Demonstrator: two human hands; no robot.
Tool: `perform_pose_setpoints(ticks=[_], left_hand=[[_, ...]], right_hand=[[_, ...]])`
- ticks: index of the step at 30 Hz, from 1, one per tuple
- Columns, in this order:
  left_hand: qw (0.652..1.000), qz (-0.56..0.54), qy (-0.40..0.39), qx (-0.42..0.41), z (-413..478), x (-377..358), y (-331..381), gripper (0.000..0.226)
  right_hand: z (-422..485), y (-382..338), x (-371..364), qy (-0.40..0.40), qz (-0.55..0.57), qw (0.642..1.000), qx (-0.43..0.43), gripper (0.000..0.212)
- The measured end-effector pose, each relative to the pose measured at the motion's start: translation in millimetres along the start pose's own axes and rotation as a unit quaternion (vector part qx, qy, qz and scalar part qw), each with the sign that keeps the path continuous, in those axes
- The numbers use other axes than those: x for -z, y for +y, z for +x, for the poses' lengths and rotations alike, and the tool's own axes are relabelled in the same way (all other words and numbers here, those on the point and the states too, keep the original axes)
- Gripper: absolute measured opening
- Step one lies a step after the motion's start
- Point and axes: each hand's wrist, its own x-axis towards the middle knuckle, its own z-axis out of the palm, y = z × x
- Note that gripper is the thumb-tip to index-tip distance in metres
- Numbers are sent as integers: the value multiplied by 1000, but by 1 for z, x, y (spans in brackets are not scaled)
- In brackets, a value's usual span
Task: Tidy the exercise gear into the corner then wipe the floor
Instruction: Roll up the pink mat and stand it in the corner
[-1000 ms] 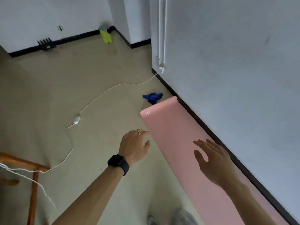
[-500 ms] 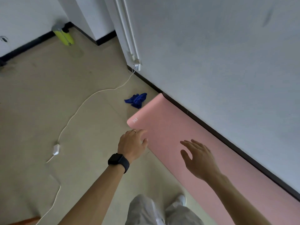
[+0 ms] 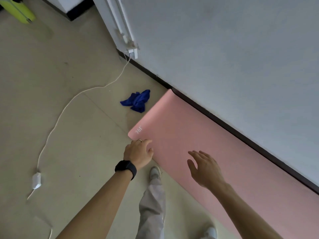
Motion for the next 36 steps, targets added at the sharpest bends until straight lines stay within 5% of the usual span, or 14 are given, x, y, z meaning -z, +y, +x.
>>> perform_pose_setpoints(ticks=[11,20,29,36], left_hand=[[995,70,-64,-18,263,-143,-131,51],[997,76,28,4,440,-274,-201,75],[987,-121,20,107,541,-315,-220,52],[972,-220,-40,67,563,-328,-224,49]], right_hand=[[268,5,-165,-79,-16,995,-60,57],[440,56,-337,-94,-43,994,-33,61],[544,66,-415,-37,-102,993,41,66],[561,66,-409,3,-100,993,58,66]])
